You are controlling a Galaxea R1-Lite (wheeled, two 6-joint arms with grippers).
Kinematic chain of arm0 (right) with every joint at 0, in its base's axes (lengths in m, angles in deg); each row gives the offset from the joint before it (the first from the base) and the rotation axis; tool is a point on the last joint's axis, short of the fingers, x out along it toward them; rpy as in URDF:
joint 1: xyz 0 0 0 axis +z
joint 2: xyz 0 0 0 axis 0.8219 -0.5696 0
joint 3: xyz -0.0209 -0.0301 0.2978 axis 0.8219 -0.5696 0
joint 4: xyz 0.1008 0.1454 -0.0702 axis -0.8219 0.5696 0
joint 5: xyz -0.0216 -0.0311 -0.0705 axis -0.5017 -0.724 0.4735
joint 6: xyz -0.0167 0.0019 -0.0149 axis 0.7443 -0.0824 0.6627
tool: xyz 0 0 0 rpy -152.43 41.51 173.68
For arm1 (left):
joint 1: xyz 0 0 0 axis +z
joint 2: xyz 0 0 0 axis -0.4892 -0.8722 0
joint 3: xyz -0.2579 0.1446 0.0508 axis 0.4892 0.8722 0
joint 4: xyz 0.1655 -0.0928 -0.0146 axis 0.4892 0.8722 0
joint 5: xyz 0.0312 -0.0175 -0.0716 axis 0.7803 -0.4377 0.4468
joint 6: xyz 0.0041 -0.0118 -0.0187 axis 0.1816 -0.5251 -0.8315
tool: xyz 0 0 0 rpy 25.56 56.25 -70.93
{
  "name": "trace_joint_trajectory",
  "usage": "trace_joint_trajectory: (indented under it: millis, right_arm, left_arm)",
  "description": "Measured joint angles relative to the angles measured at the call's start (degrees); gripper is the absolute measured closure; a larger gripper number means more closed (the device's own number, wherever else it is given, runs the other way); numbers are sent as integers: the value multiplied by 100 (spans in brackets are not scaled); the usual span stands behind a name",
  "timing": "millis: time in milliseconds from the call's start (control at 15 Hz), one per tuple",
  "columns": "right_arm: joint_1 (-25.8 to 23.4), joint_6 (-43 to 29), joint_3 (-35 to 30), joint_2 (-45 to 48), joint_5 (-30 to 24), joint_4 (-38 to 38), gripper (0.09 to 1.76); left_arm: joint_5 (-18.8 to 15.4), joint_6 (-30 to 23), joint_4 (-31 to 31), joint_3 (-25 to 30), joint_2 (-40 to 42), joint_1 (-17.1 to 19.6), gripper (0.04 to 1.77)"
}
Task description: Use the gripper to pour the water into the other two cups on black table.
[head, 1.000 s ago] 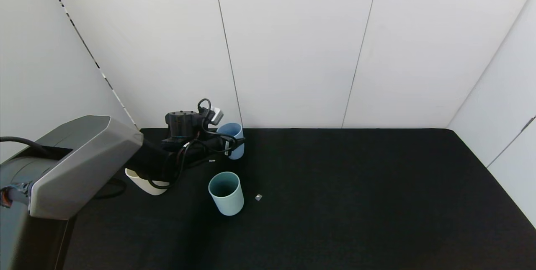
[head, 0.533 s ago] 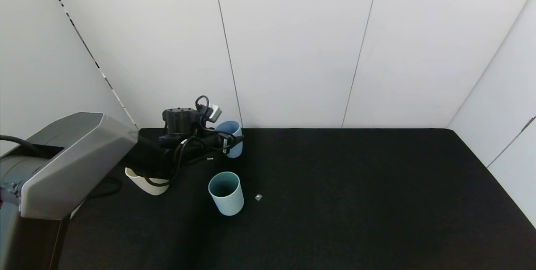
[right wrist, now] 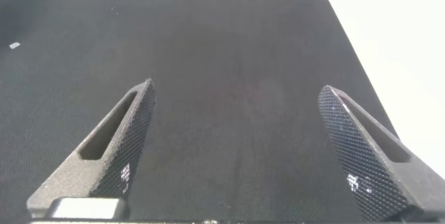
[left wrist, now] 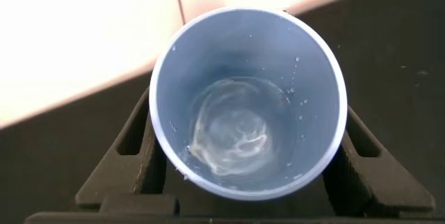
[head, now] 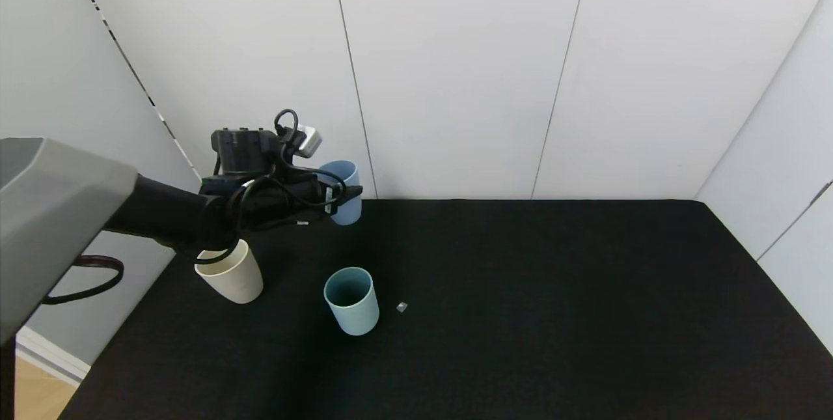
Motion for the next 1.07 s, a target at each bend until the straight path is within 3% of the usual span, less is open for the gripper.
trace_joint_trajectory:
  millis: [200,1067]
  right_arm:
    - [0,0,0,0,0,-2,14]
    - [0,-2,0,0,0,-5,14]
  left_arm:
    - [-11,129,389,180,568,104,56]
    - [4,1849,2767,1797,3316,208,57]
